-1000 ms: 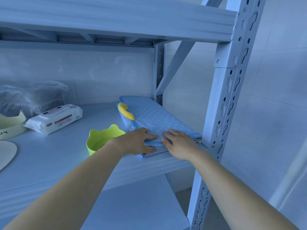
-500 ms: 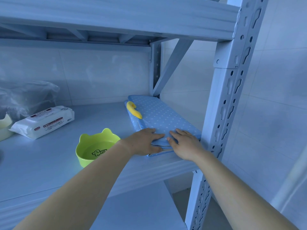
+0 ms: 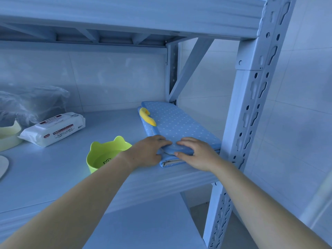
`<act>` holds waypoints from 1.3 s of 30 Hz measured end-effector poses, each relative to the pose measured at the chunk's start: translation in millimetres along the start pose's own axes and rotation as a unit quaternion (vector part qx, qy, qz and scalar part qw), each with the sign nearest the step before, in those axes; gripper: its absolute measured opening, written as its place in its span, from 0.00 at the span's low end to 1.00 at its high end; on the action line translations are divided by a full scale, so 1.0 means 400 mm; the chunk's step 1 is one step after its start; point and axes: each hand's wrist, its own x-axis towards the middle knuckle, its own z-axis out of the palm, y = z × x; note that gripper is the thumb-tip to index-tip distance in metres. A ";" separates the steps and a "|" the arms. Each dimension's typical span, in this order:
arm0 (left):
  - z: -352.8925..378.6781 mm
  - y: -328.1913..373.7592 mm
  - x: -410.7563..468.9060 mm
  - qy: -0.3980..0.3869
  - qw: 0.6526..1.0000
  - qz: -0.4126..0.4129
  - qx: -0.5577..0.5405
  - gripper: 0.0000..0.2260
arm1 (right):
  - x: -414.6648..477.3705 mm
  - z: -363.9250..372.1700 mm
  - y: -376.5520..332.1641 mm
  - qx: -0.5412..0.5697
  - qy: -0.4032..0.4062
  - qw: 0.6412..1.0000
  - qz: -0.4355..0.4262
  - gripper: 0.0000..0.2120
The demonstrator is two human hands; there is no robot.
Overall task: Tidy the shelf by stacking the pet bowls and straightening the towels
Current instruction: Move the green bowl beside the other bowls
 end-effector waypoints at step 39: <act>0.010 0.029 -0.108 0.096 0.995 0.002 0.010 0.21 | -0.057 0.018 -0.048 -0.013 0.068 0.996 -0.051 0.27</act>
